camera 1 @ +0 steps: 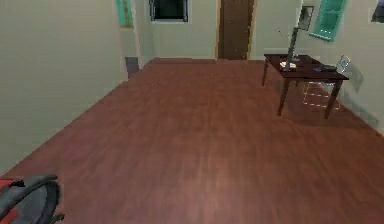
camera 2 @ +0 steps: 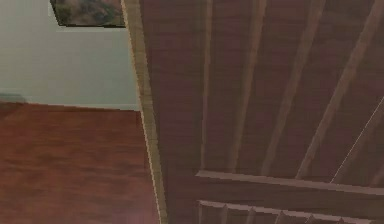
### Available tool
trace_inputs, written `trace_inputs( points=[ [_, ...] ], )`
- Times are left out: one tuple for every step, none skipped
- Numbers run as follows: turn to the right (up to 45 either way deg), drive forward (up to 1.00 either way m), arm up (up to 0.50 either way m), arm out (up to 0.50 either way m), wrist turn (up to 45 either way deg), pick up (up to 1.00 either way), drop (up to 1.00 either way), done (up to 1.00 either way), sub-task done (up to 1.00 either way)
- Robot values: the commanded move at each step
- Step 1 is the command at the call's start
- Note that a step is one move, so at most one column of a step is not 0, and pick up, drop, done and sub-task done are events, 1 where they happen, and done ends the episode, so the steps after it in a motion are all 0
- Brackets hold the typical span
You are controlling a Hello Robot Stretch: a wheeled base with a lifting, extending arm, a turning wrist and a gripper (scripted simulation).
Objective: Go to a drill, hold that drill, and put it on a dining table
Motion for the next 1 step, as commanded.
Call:
trace_inputs(
  points=[
    [0.0, 0.25, 0.00, 0.00, 0.0, 0.00, 0.00, 0.00, 0.00]
  ],
)
